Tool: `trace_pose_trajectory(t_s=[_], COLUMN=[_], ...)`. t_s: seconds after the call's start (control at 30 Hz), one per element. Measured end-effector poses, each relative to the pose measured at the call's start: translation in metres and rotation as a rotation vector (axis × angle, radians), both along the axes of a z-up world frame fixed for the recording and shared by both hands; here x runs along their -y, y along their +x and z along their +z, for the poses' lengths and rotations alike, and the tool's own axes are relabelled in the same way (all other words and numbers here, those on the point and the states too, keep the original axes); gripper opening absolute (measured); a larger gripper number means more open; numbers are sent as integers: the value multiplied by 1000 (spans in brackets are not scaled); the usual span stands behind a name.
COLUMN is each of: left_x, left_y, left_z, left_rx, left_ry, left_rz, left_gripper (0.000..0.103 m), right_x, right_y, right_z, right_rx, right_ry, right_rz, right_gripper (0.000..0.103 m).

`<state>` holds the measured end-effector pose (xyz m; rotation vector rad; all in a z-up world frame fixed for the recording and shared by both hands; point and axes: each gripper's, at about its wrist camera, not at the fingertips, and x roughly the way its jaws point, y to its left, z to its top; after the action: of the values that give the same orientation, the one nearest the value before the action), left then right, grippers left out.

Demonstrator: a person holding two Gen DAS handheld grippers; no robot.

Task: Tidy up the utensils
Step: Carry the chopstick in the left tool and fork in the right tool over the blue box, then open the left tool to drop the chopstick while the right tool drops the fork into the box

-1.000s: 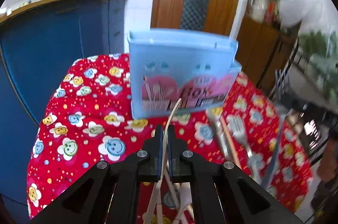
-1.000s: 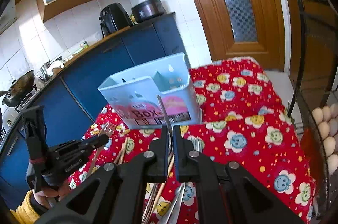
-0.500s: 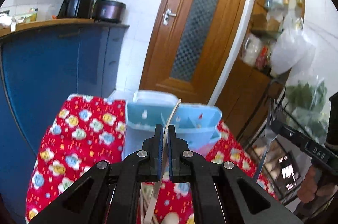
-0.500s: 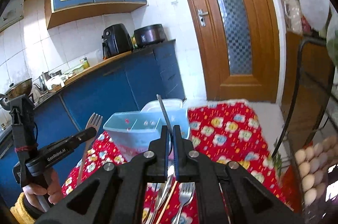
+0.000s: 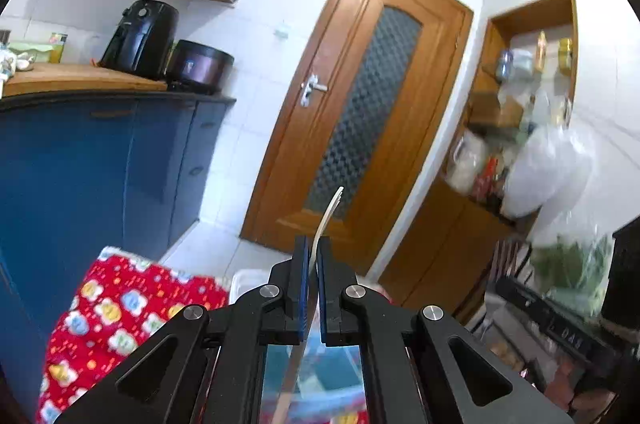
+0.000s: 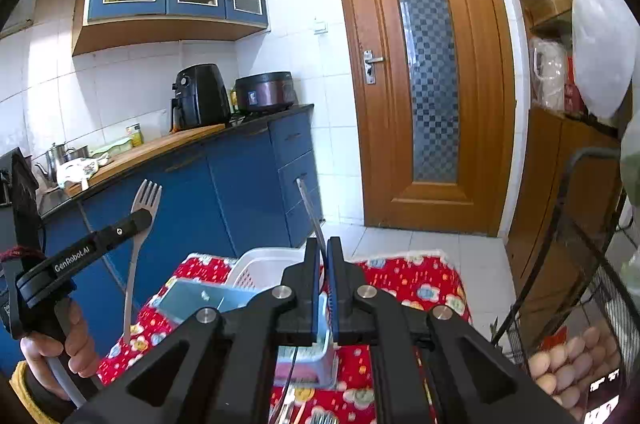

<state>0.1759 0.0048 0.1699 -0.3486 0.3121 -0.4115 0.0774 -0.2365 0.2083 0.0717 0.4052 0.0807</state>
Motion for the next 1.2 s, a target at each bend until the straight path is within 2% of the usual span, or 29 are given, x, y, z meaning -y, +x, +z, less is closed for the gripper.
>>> trace_pose_trajectory(t_s=[0.23,0.4,0.73,1.2], left_x=[-8,-9,0,7], left_y=[38,54,55,32], left_z=[-9,-25,-51,-75], left_rx=[29,31,50,63], left_ry=[-121,-147,-88,11], left_rz=[13,33,67,128], left_gripper=[3,3,3,3], right_x=[-8,-12,-19,-24], right_y=[28,47,74,63], right_z=[6,0,-37,-66], right_rx=[41,47,-8,-77], right_ry=[-43,-71,-82,-70], right_rz=[-23,-30,-18,11], right_gripper=[5,5,5,6])
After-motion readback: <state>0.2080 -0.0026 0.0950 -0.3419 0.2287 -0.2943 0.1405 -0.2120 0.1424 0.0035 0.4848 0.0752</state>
